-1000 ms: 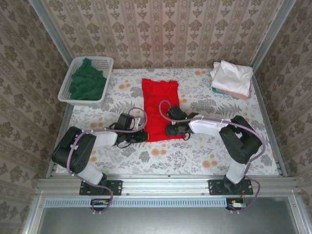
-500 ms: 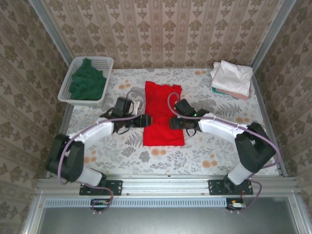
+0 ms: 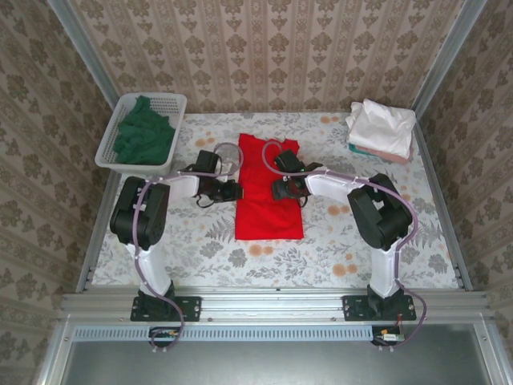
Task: Fold and stack the t-shirts
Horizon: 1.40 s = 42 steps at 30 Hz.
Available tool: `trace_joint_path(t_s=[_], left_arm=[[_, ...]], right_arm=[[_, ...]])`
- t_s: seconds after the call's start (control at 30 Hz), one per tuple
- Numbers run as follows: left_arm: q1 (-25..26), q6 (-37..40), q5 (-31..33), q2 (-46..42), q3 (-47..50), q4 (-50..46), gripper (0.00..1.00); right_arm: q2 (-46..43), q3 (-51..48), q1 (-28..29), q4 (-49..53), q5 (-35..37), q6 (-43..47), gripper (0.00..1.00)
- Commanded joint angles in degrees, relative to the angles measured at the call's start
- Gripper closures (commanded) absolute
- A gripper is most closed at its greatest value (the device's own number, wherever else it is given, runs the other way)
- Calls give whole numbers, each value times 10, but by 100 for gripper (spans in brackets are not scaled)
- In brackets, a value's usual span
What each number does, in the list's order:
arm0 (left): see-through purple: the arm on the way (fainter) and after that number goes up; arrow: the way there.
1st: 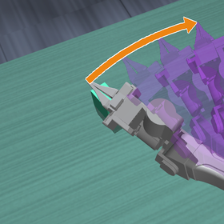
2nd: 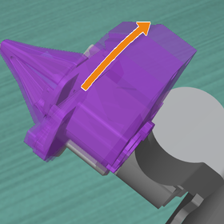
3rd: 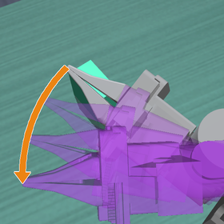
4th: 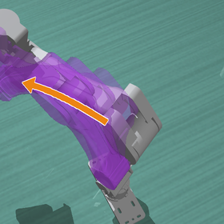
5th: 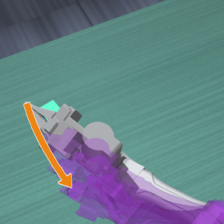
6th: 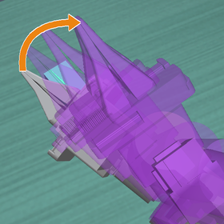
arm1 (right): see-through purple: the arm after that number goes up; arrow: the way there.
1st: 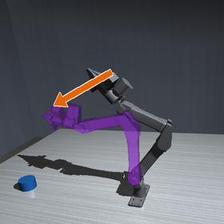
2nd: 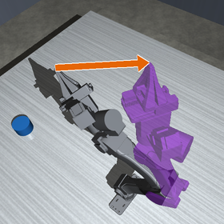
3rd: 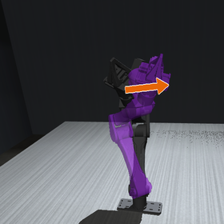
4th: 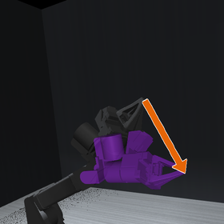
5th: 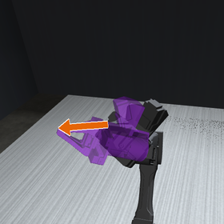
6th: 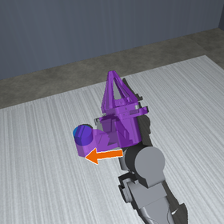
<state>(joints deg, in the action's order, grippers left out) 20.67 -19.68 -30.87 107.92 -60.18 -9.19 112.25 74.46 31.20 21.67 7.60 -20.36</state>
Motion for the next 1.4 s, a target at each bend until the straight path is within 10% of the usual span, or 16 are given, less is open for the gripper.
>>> trace_joint_path(t_s=[0.0,0.43,0.63,0.73,1.13,1.37], left_arm=[[-16,-3,-22,-4,22,19,84],[-19,-15,-27,-47,51,22,82],[-17,-12,10,-189,112,-4,50],[-1,-22,43,-272,164,-10,1],[131,-179,136,-440,376,102,3],[137,-199,134,-352,362,150,32]], right_arm=[[-6,-1,-12,25,22,11,8],[-177,-145,-38,-58,-28,42,0],[-258,-224,-41,-30,-45,4,0],[-308,-303,-27,-83,-114,-49,3],[-343,-415,64,-160,-115,-186,19],[-286,-402,65,-181,-116,-188,38]])
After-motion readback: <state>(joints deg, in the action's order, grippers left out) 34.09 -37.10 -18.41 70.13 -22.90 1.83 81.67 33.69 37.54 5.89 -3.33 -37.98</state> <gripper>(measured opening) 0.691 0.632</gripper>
